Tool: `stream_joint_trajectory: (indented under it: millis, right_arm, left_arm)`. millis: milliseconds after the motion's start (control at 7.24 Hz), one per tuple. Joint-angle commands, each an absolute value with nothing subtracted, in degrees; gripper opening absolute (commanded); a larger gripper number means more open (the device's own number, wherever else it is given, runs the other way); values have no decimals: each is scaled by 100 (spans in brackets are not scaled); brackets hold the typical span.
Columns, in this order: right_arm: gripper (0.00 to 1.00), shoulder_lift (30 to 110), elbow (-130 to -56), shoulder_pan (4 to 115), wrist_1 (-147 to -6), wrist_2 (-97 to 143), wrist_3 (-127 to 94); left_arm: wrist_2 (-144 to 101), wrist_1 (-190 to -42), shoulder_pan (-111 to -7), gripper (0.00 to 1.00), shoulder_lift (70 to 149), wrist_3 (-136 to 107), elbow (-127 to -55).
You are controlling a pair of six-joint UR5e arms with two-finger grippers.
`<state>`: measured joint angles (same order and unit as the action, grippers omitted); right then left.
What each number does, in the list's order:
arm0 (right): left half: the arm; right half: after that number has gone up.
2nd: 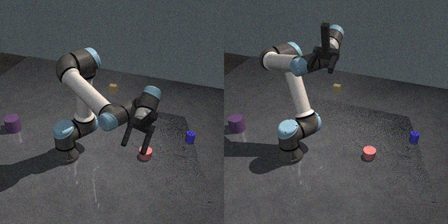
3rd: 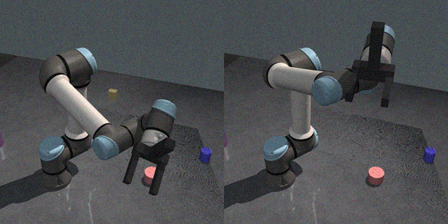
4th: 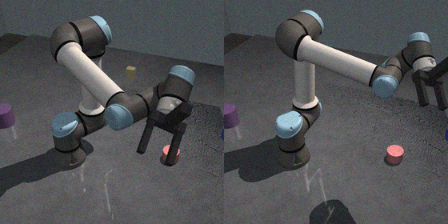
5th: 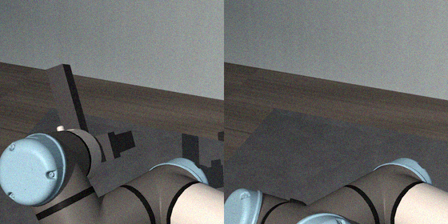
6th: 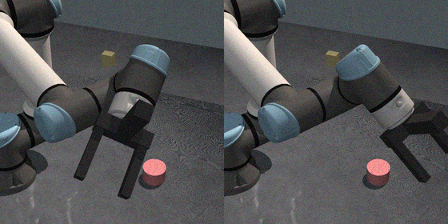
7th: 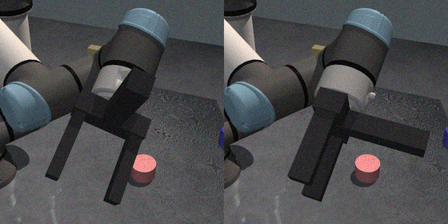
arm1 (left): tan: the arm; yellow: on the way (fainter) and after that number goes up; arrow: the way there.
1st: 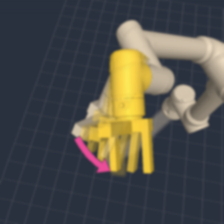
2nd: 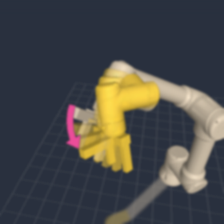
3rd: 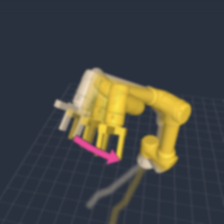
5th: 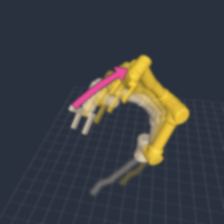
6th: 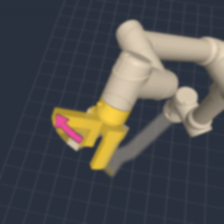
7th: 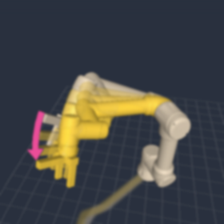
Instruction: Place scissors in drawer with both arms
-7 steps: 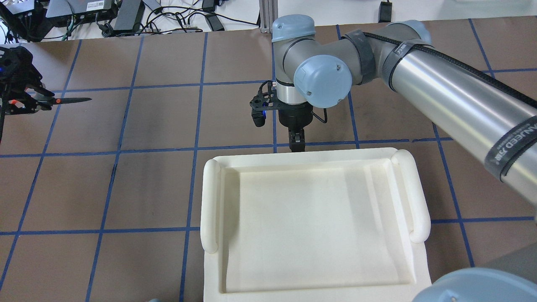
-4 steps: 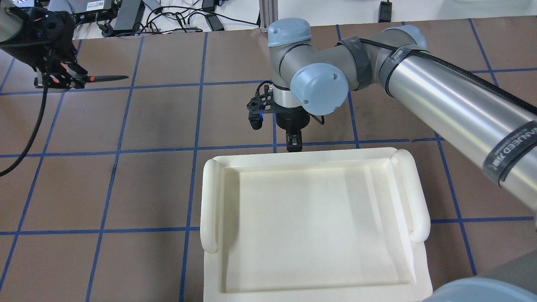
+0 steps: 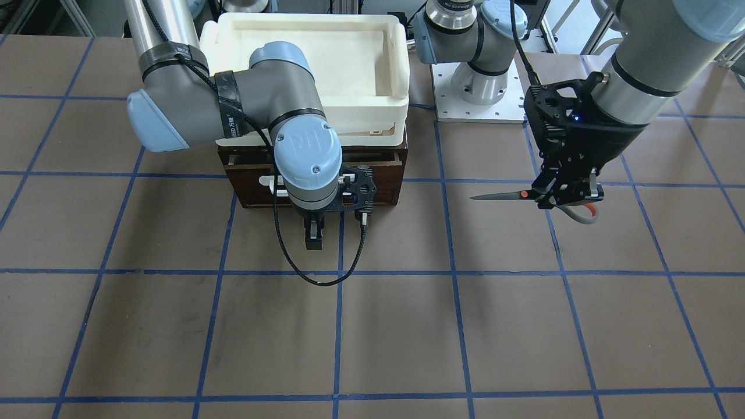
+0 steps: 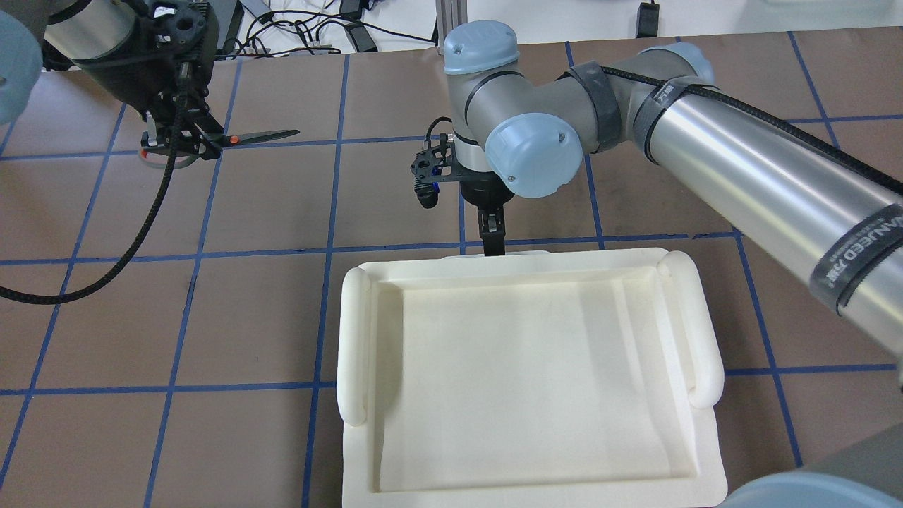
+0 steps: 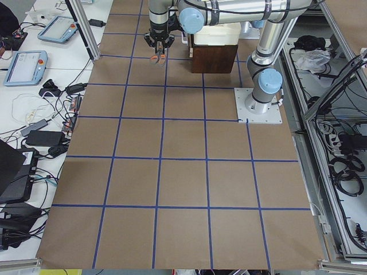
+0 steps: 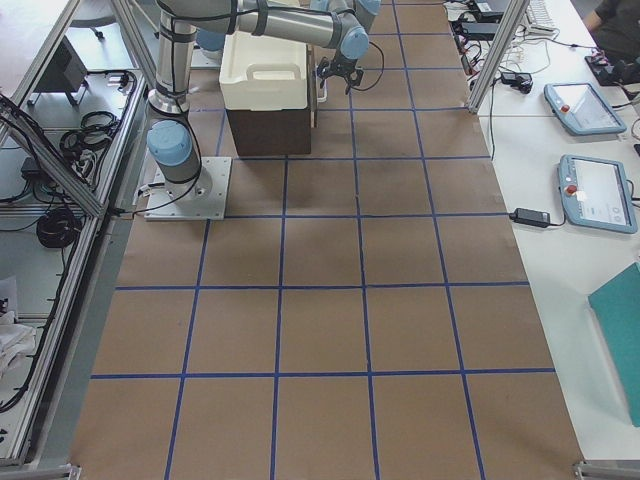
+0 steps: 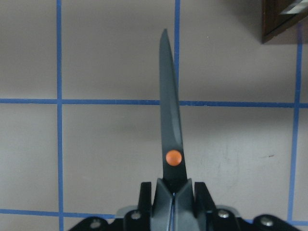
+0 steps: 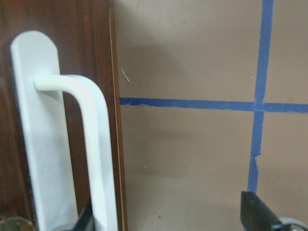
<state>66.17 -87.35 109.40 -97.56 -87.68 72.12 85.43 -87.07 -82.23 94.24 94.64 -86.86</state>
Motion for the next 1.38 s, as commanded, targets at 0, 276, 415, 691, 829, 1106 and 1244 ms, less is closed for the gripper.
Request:
stream_joint_trajectory:
  millis: [0,276,415,691,829,1106,1244]
  right_arm:
    - [100,6592,-8701,10881,-10028,-8771,7504]
    - [100,6417,-8448,10872,-10037,-8745,7506]
    - [100,6312,-8281,10846,-10028,-8754,7523]
    - [100,6170,-8096,10732,-10020,-8754,7637]
    - [100,6135,-8043,10679,-10020,-8745,7655]
    - [100,5969,-7771,10635,-10002,-8684,7673]
    - [100,5811,-7691,10635,-10019,-8684,7673]
  left_arm:
    - [8578,-8903,-8270,0,9404,9097,-8648]
    - [8613,-9174,-8279,0,9238,9088,-8657]
    - [8692,-9402,-8279,0,9176,9036,-8657]
    - [8930,-9404,-8288,0,9219,9026,-8657]
    - [8938,-9404,-8288,0,9228,9026,-8657]
    - [8912,-9387,-8288,0,9229,9026,-8666]
    - [8903,-9378,-8288,0,9229,9026,-8666]
